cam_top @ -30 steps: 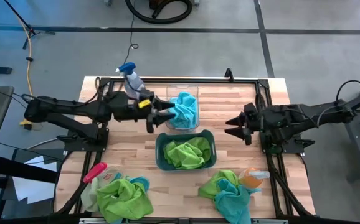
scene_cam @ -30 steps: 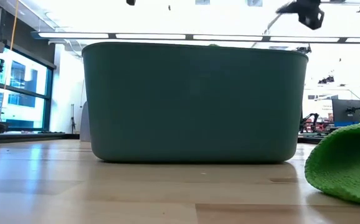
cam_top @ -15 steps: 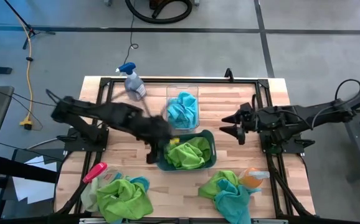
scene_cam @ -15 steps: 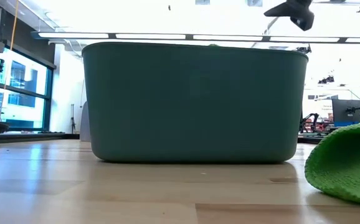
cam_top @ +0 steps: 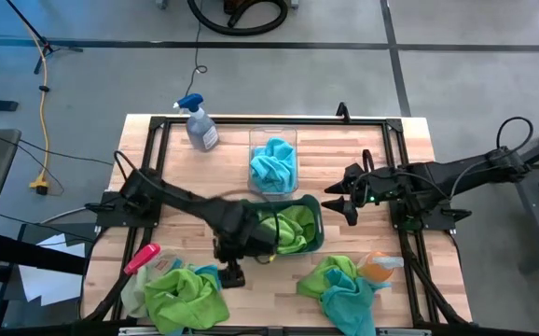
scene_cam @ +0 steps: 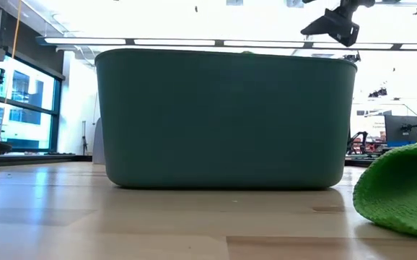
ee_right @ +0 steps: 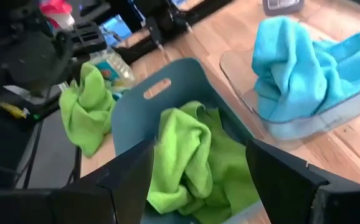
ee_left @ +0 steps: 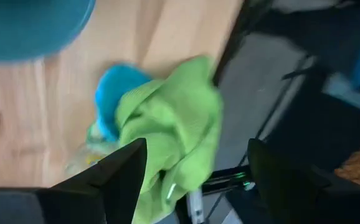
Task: Sort microfiber towel by color & place in baskets
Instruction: Put the green microfiber towel into the blue bin
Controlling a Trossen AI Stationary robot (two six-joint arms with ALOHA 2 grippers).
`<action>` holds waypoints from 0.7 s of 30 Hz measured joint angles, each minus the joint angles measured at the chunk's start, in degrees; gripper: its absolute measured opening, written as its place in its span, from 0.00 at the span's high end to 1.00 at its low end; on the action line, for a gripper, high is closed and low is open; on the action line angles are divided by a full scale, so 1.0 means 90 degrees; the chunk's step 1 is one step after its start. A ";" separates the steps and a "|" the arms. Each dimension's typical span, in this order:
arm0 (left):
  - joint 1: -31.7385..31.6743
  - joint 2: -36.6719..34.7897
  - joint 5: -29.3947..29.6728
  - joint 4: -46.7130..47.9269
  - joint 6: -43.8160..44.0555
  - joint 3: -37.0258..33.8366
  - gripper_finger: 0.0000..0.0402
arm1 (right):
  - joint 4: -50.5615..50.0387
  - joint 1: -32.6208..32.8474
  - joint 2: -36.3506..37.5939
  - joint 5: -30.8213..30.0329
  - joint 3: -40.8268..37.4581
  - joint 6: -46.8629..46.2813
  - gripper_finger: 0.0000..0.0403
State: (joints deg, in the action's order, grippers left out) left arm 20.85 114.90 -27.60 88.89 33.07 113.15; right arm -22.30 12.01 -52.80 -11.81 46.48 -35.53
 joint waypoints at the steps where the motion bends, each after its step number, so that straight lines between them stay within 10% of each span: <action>1: 0.0088 0.0053 0.0055 0.0112 0.0054 -0.0043 0.34 | 0.0008 0.0000 -0.0028 0.0013 0.0000 0.0000 0.37; 21: 0.1419 0.0047 0.0272 0.0119 0.0917 -0.2525 0.34 | -0.0015 0.0000 -0.0097 0.0123 0.0000 -0.0051 0.37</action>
State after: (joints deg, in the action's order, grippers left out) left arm 33.62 115.33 -25.15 89.96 41.32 90.43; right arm -22.44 12.01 -53.67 -10.70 46.48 -35.98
